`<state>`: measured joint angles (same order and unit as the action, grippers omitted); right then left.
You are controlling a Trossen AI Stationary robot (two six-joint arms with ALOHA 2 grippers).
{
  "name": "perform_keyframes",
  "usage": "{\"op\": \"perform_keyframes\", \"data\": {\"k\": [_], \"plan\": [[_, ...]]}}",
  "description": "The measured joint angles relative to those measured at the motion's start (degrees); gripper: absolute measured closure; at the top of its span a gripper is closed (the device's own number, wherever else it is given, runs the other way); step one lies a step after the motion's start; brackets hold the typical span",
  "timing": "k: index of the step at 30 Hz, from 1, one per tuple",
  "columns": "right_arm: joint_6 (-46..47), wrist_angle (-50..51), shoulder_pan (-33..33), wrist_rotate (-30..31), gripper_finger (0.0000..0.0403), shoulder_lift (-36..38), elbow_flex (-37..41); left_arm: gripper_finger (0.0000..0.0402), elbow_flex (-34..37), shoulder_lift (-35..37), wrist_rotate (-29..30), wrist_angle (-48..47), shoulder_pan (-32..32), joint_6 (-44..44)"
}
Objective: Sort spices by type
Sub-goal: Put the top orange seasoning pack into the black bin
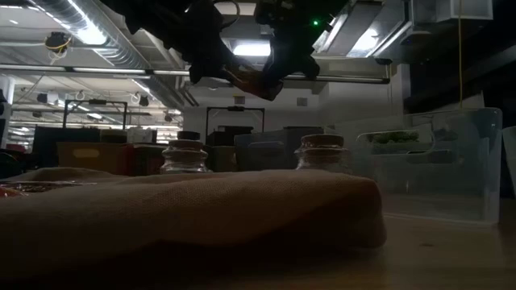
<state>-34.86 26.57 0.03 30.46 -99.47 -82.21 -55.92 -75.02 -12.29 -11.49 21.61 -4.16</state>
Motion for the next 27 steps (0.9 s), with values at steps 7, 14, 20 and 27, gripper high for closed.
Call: {"op": "perform_keyframes", "data": {"k": [7, 14, 20, 27], "plan": [[-0.04, -0.01, 0.0, 0.02, 0.0361, -0.01, 0.0, 0.0349, 0.0, 0.0, 0.0, 0.04, 0.0, 1.36], [-0.03, -0.01, 0.0, 0.02, 0.0361, 0.01, 0.0, 0.0396, 0.0, 0.0, 0.0, 0.13, 0.0, 1.26], [-0.03, 0.01, -0.02, -0.04, 0.0355, 0.0, 0.0, 0.0401, 0.0, 0.0, 0.0, 0.13, 0.0, 1.23], [0.04, 0.04, -0.02, -0.44, 0.0278, -0.01, 0.0, 0.0401, 0.02, 0.0, 0.02, 0.09, 0.0, 1.38]]}}
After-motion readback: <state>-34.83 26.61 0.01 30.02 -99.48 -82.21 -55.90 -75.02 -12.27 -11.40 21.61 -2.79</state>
